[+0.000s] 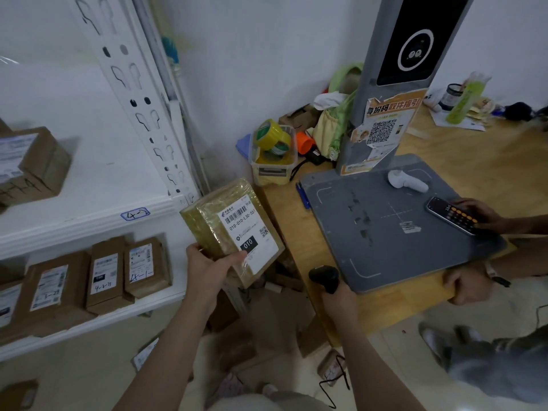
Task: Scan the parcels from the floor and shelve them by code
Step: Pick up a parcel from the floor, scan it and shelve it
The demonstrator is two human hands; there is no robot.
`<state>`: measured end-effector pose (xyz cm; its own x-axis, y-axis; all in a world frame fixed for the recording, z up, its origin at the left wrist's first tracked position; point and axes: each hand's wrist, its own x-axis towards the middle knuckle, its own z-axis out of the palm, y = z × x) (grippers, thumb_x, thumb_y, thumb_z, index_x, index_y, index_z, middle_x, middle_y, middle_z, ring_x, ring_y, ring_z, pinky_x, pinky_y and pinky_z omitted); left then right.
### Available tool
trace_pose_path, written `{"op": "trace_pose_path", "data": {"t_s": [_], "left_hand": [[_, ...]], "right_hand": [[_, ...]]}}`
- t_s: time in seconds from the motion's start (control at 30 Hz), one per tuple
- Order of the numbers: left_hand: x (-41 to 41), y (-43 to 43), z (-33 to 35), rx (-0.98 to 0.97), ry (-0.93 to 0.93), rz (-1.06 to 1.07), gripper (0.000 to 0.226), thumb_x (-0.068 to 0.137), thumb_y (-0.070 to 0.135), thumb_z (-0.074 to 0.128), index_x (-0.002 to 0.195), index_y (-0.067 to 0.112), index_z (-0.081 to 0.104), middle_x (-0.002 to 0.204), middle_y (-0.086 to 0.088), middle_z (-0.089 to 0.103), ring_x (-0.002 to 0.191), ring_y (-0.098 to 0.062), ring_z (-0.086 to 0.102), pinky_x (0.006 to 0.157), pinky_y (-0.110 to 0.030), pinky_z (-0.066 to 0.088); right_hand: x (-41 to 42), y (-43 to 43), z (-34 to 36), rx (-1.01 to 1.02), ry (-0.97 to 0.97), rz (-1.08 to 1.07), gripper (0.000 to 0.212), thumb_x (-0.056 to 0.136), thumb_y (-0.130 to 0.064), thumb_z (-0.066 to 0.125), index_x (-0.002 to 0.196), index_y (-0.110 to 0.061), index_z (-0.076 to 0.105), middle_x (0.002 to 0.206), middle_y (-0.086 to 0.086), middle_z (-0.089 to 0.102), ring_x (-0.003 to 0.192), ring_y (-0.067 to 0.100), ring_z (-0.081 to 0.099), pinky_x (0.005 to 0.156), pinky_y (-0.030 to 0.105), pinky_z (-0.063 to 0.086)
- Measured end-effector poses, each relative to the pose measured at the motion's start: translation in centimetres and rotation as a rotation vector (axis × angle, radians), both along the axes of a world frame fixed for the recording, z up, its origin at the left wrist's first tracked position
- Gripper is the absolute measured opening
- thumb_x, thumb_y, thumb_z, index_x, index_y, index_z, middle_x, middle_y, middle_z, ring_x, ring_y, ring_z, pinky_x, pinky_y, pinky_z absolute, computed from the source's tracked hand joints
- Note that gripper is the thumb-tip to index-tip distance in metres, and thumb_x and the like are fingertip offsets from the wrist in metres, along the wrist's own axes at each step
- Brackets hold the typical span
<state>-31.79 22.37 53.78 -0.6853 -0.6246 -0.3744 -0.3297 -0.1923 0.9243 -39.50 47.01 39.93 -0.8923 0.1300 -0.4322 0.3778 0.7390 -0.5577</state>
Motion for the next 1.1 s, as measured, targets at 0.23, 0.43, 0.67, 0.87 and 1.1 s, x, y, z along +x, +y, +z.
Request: {"op": "trace_pose_path", "data": {"t_s": [0.23,0.43,0.67,0.87,1.1], "left_hand": [[0.7,0.0,0.1,0.015,0.011,0.020,0.081,0.065,0.003,0.090,0.133,0.008,0.046,0.122,-0.007,0.067,0.107,-0.022,0.068,0.068,-0.028,0.057],[1.7,0.3,0.4,0.039,0.028,0.067,0.080,0.068,-0.001,0.087,0.134,0.009,0.044,0.122,-0.007,0.066,0.109,-0.023,0.066,0.075,-0.033,0.057],[3.7,-0.8,1.5,0.086,0.060,0.113,0.080,0.063,0.001,0.091,0.131,0.010,0.048,0.119,-0.006,0.070,0.107,-0.025,0.069,0.086,-0.047,0.059],[7.7,-3.9,5.1,0.081,0.170,0.196,0.070,0.071,-0.002,0.085,0.128,0.014,0.046,0.111,0.001,0.069,0.105,-0.017,0.066,0.092,-0.040,0.054],[16.0,-10.5,11.6,0.049,0.289,0.315,0.060,0.075,0.004,0.083,0.125,0.014,0.050,0.111,-0.003,0.070,0.095,-0.016,0.069,0.064,-0.028,0.053]], "right_hand": [[0.2,-0.4,-0.4,0.071,0.026,-0.037,0.029,0.089,-0.017,0.059,0.114,-0.006,0.052,0.116,0.017,0.060,0.105,0.034,0.058,0.079,0.039,0.049],[0.9,-1.3,-0.6,0.158,0.042,-0.073,0.067,0.080,-0.035,0.070,0.132,-0.008,0.038,0.138,0.018,0.043,0.130,0.037,0.038,0.104,0.051,0.039],[1.9,-5.2,5.7,0.051,0.448,-0.271,0.090,0.069,-0.029,0.086,0.140,-0.002,0.037,0.147,0.022,0.034,0.136,0.040,0.030,0.110,0.055,0.031],[3.6,-13.1,14.1,-0.233,0.675,-0.046,0.079,0.079,-0.027,0.080,0.143,-0.005,0.039,0.150,0.013,0.035,0.140,0.029,0.031,0.114,0.043,0.032],[10.5,-23.2,22.3,-0.668,0.774,0.403,0.064,0.082,-0.028,0.080,0.135,-0.017,0.046,0.135,0.000,0.046,0.118,0.010,0.049,0.097,0.032,0.048]]}}
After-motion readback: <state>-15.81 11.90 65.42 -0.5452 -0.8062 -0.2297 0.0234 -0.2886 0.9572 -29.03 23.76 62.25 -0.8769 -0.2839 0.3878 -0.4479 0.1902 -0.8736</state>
